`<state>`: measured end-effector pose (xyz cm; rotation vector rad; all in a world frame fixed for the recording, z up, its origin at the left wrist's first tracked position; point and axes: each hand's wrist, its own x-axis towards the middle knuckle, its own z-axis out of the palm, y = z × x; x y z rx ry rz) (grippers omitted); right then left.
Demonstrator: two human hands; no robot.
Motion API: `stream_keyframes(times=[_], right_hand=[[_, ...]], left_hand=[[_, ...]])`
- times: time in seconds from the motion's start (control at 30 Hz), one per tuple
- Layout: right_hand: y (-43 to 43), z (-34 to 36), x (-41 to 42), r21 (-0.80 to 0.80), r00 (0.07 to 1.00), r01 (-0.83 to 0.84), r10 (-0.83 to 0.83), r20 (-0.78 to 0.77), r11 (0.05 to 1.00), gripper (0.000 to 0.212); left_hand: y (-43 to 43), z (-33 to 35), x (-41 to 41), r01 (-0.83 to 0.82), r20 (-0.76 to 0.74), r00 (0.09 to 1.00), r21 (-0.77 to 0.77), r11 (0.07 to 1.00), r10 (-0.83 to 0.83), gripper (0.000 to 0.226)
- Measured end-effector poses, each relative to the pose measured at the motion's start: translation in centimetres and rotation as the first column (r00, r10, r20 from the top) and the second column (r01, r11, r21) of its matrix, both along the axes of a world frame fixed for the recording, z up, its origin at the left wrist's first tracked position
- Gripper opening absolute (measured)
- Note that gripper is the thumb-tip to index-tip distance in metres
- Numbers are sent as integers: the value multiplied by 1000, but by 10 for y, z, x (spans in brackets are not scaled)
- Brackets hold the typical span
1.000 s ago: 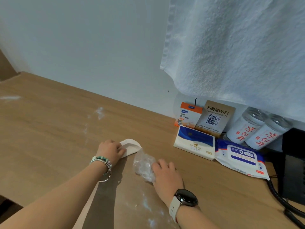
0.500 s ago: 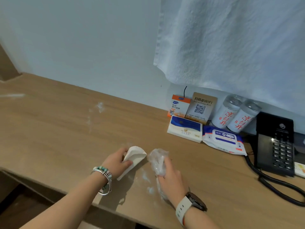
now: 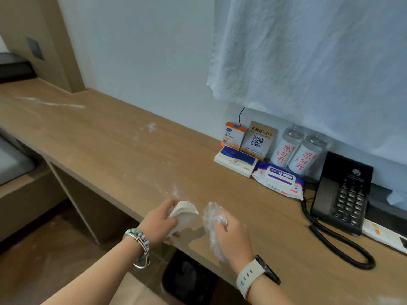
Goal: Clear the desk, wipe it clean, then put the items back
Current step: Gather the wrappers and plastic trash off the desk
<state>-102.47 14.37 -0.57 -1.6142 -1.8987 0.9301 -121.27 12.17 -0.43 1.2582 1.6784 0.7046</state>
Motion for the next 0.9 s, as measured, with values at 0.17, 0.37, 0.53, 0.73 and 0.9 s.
stream_keyframes(times=[0.17, 0.37, 0.53, 0.73, 0.9], right_hand=[[-33, -4, 8, 9, 995, -100, 100, 21, 995, 41], [-62, -11, -3, 46, 949, -316, 317, -4, 948, 24], [-68, -31, 1, -67, 910, -405, 409, 65, 912, 19], [-63, -78, 14, -333, 932, -290, 344, 114, 897, 13], [-49, -127, 14, -526, 957, -116, 236, 166, 842, 27]], left_hand=[[-48, -3, 14, -99, 37, 994, -119, 988, 104, 47], [-80, -10, 21, -259, -32, 966, -113, 959, 257, 51], [-85, -39, 29, -359, -108, 932, -130, 924, 347, 43], [-85, -87, 28, -364, -177, 926, -194, 911, 333, 25], [-69, -141, 16, -352, -209, 932, -320, 880, 297, 24]])
